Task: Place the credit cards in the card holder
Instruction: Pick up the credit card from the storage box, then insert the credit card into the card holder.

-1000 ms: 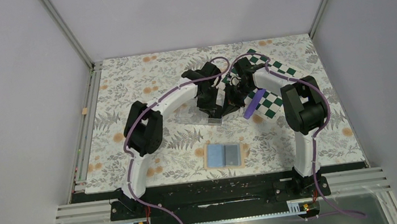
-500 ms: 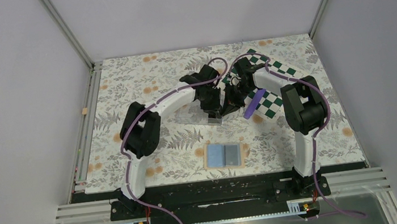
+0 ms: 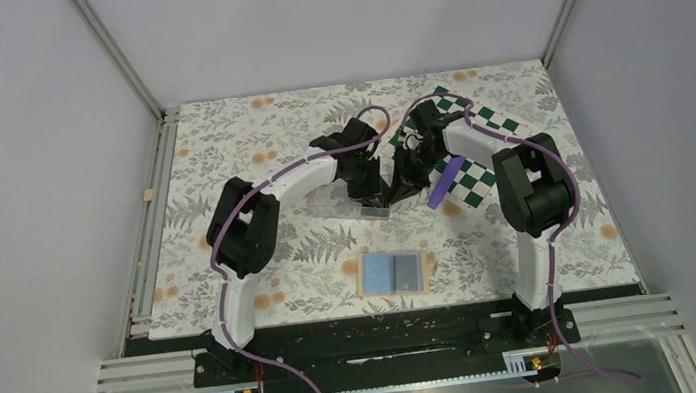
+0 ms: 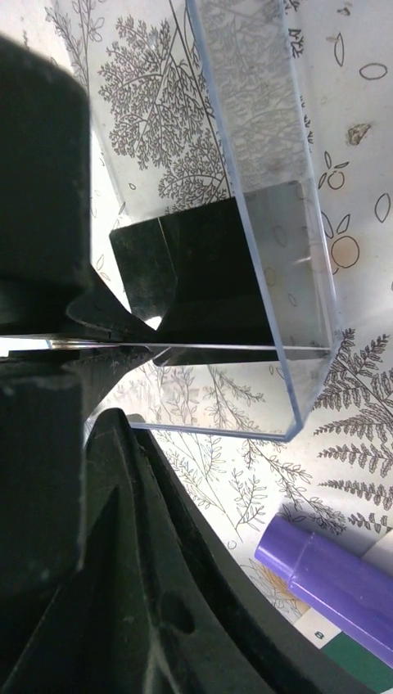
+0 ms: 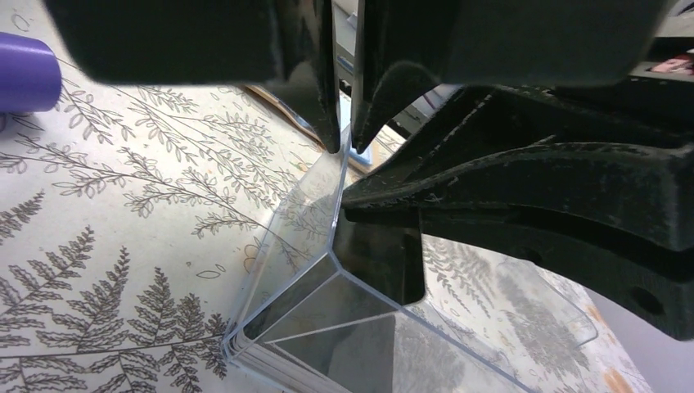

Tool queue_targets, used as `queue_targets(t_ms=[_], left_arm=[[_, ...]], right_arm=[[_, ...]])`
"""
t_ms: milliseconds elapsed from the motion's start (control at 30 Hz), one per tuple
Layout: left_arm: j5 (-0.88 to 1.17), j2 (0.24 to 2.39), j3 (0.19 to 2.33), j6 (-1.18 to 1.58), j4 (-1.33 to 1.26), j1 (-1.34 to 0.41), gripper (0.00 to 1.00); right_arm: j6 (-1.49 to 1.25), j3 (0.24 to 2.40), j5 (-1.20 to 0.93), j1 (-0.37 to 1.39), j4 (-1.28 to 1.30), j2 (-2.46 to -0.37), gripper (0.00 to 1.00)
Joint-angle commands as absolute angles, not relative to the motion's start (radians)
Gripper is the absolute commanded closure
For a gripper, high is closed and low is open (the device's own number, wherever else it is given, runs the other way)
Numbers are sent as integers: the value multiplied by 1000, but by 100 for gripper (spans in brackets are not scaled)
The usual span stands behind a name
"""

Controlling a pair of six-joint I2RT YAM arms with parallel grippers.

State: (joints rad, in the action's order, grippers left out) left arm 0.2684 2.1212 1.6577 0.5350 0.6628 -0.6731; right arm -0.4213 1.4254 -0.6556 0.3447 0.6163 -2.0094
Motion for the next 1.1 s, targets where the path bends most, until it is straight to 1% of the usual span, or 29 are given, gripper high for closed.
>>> queue_targets(t_ms=[0, 33, 133, 233, 367, 433, 533, 667, 800, 900, 1000, 1067], left_arm=[[237, 2004, 1649, 534, 594, -660, 100], [227, 1980, 1644, 530, 590, -659, 100], [188, 1874, 1609, 523, 567, -659, 100], [170, 1758, 1539, 525, 537, -659, 100], [217, 1607, 1417, 563, 489, -657, 100], [268, 1527, 1327, 603, 442, -658, 100], [378, 1386, 1141, 703, 295, -658, 100], [539, 1217, 833, 901, -38, -660, 100], [632, 1101, 618, 1101, -350, -672, 100], [650, 1059, 532, 1186, -514, -698, 100], [662, 1043, 512, 1209, -551, -727, 100], [665, 1040, 506, 1221, -569, -739, 100]], right_arm=[[-388, 1407, -618, 354, 663, -1920, 76], [-387, 1406, -611, 355, 663, -1889, 66], [-390, 1401, -595, 354, 663, -1792, 49], [-397, 1384, -595, 354, 663, -1697, 39], [-405, 1335, -634, 351, 662, -1576, 32], [-412, 1284, -689, 349, 643, -1506, 30], [-434, 1201, -785, 345, 593, -1418, 30], [-506, 1059, -932, 344, 472, -1308, 33], [-646, 903, -1046, 345, 280, -1214, 38], [-783, 803, -1097, 347, 95, -1167, 39], [-854, 753, -1130, 363, -33, -1157, 41], [-868, 751, -1120, 389, -55, -1159, 41]])
